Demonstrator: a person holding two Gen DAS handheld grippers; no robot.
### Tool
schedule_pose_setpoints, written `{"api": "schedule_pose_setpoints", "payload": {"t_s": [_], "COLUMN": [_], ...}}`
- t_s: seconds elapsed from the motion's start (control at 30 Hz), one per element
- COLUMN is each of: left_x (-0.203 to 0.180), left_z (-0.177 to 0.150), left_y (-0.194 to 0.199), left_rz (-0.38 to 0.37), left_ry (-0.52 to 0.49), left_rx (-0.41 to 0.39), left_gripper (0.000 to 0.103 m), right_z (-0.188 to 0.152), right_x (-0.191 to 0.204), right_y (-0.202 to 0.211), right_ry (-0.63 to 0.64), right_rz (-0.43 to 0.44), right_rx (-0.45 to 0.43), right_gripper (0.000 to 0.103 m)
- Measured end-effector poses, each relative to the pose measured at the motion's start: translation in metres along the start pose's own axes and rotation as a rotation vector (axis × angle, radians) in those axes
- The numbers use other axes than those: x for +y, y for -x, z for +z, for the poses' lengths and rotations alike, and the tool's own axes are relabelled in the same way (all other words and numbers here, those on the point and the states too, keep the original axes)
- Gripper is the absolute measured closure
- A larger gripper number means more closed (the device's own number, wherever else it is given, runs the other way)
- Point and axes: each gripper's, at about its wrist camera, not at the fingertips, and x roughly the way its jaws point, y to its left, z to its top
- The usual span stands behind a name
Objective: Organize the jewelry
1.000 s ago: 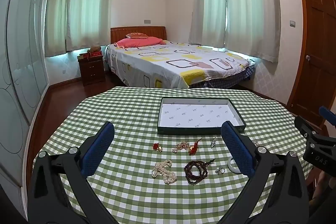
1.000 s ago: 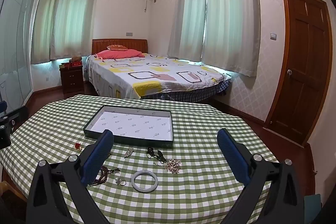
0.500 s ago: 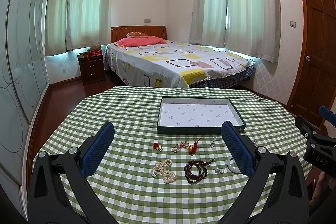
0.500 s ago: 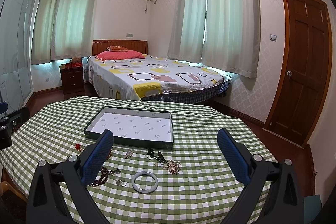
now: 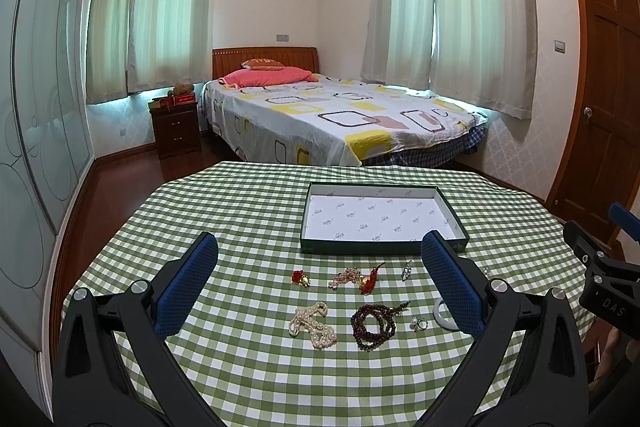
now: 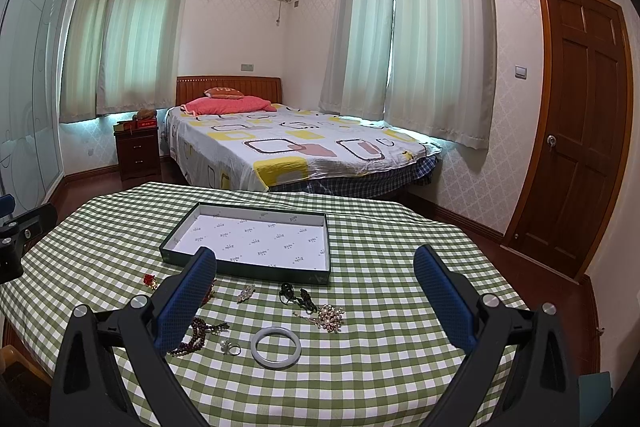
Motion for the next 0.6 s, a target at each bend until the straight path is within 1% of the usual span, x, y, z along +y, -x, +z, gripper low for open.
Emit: {"api": "schedule_pose_setpoints", "payload": {"t_s": [0.6], "left_x": [0.0028], "left_z": [-0.004], "left_y": [-0.0036], "left_rz": [0.0], "left_ry": [0.009], "left_rx": [0.014], "left_gripper": [0.004], "right_z": [0.0001], "right_x": [0.0], "right_y": [0.0005], "right_ry": [0.0], "right_rz": [0.0], "right_rx": [0.0], "right_gripper": [0.006]}}
